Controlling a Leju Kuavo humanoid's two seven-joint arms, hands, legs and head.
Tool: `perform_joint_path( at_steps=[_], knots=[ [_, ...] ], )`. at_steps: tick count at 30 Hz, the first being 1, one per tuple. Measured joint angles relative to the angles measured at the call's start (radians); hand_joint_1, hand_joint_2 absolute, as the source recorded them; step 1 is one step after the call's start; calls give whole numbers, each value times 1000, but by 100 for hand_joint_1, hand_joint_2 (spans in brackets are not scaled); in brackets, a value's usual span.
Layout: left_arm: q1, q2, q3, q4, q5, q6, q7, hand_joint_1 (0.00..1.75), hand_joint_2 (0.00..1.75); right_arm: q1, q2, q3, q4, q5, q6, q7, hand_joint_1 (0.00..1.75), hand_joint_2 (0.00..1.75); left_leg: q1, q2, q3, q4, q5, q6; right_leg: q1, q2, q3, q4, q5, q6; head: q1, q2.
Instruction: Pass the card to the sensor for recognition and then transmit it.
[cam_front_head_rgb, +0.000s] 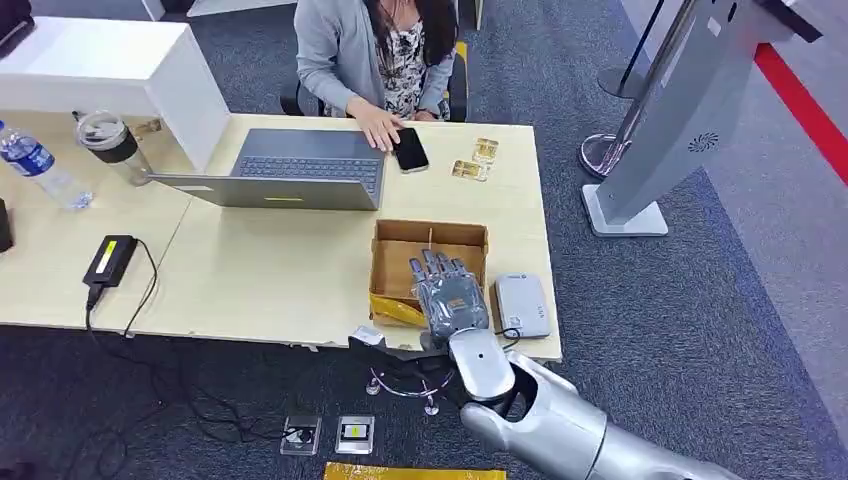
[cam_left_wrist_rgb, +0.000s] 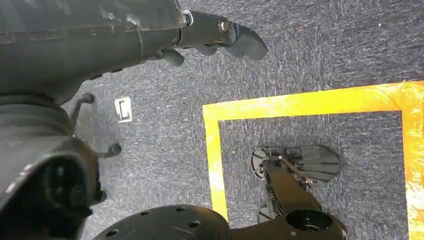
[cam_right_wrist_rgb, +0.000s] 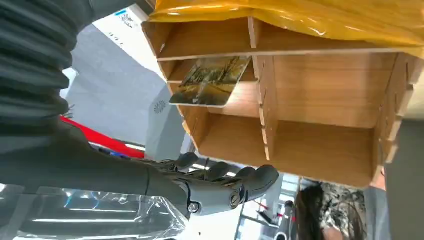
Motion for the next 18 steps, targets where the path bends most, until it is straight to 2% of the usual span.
perform_joint_path(
  at_steps=[9, 18],
  knots=[
    [0, 0, 0, 0, -7, -3, 0, 0, 0, -4, -1, -8, 15, -12, -4, 5, 0, 175, 0, 0, 0, 0, 0, 0, 0, 0, 0, 0, 0, 0, 0, 0],
    [0, 0, 0, 0, -5, -2, 0, 0, 0, 0, -5, -65, 1, 38, 24, 6, 0, 175, 0, 0, 0, 0, 0, 0, 0, 0, 0, 0, 0, 0, 0, 0]
  ],
)
